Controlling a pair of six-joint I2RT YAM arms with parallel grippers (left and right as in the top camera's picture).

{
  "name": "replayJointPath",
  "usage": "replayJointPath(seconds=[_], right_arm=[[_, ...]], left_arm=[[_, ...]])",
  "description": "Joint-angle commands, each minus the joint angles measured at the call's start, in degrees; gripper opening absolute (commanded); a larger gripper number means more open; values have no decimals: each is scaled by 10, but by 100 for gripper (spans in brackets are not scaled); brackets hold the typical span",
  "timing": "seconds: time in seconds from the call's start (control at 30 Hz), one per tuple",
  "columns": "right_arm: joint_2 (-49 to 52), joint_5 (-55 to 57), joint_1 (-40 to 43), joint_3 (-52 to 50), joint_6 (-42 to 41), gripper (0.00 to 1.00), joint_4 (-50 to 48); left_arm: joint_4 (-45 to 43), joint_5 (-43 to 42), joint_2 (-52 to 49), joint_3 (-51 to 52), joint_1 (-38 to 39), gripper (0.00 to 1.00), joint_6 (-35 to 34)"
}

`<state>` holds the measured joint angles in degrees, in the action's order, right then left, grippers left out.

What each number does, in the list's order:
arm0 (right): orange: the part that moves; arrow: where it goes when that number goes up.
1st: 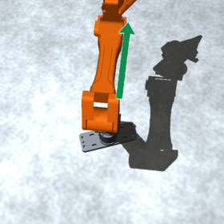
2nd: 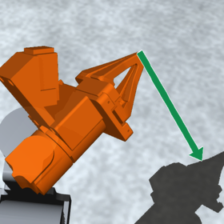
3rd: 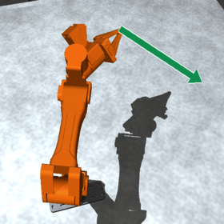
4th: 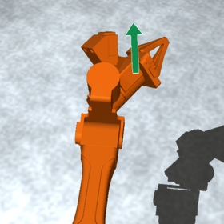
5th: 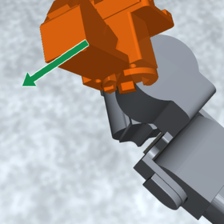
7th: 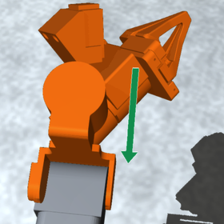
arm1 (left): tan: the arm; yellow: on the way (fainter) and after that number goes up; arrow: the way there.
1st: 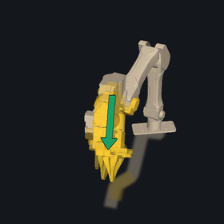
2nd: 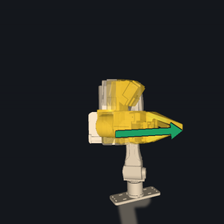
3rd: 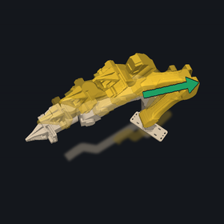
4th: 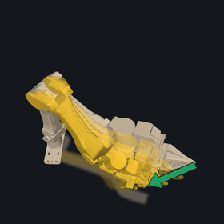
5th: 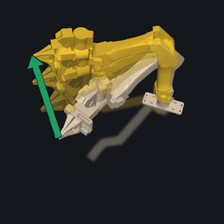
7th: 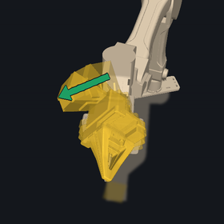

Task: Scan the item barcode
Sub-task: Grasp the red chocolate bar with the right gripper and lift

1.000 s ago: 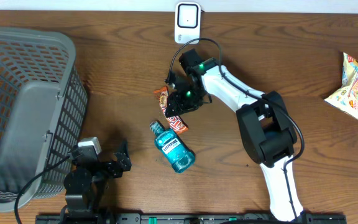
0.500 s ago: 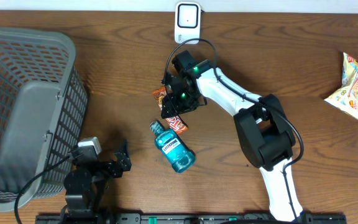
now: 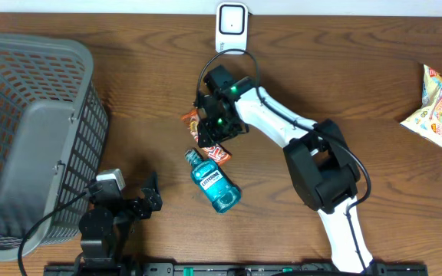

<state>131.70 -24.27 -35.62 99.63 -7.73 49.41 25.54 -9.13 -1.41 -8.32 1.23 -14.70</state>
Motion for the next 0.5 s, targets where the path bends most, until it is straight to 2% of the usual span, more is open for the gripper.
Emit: replayJointPath(seconds=[0.0, 0.03, 0.1, 0.13, 0.23, 0.33, 0.47], right_arm=[[82, 77, -8, -31, -31, 26, 7], [82, 77, -2, -31, -39, 17, 9], [81, 77, 5, -29, -53, 4, 10], [81, 82, 12, -28, -61, 1, 13], [80, 152, 20, -19, -78, 1, 37], [77, 304, 37, 27, -132, 1, 122], [67, 385, 52, 78, -166, 1, 191]], left_arm=[[9, -7, 0, 8, 1, 98, 7], [9, -7, 0, 8, 1, 98, 7], [9, -7, 0, 8, 1, 98, 7], [9, -7, 0, 8, 1, 98, 7], [9, -7, 0, 8, 1, 98, 7], [9, -7, 0, 8, 1, 98, 7], [9, -7, 0, 8, 1, 98, 7]])
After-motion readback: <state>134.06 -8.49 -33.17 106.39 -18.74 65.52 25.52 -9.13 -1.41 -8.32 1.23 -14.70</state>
